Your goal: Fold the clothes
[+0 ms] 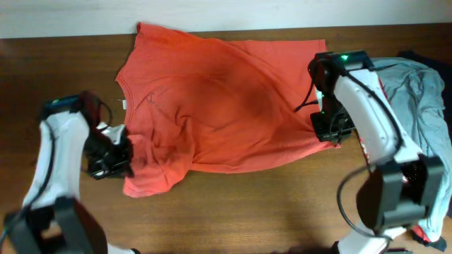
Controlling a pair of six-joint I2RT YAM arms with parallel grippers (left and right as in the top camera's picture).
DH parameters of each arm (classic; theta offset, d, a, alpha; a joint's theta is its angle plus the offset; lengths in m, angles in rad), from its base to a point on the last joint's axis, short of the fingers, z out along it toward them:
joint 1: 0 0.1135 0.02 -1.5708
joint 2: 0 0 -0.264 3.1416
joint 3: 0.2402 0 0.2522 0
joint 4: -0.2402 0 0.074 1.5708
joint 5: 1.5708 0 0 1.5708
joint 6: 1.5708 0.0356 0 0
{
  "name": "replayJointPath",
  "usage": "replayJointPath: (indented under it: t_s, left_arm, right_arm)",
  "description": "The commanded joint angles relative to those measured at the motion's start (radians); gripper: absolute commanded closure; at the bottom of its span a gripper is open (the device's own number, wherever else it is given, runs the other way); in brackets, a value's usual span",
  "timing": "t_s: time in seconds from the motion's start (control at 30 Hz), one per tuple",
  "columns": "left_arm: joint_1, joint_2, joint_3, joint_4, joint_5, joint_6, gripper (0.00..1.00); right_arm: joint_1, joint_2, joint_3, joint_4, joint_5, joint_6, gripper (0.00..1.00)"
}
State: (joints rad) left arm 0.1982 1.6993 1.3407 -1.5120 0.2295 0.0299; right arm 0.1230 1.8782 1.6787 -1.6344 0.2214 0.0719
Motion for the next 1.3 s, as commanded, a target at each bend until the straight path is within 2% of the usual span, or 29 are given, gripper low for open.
replayJointPath:
  t_s: [0.0,0.17,0.5,0.87,1.0,1.2,1.27]
  left_arm:
    - [0.063,-0.164,-0.014,0.002,-0.077,-0.079,1.0]
    - [0.088,-0.255,-0.021,-0.008,-0.077,-0.087,1.0]
    - [0.088,-0.292,-0.143,-0.029,-0.057,-0.087,1.0]
    - [0.088,-0.393,-0.147,-0.034,-0.062,-0.098,1.0]
    - [0.088,-0.391,-0.147,0.059,-0.061,-0.155,1.0]
    - [0.088,-0.391,-0.147,0.394,-0.042,-0.281,1.0]
    - [0.088,-0.391,-0.147,0.483,-0.02,-0.285,1.0]
  right_arm:
    - [-0.007,-0.158,-0.01,-0.019,-0.013,0.015,0.96]
    - [-0.007,-0.223,-0.071,-0.019,-0.038,0.016,0.96]
    - [-0.006,-0.272,-0.354,0.057,-0.05,0.095,0.96]
    - [-0.006,-0.352,-0.389,0.082,-0.053,0.124,0.96]
    - [-0.006,-0.349,-0.389,0.21,-0.053,0.116,0.96]
    - [-0.007,-0.346,-0.389,0.478,-0.053,0.089,0.96]
    - [-0.007,-0.332,-0.389,0.561,-0.053,0.082,0.96]
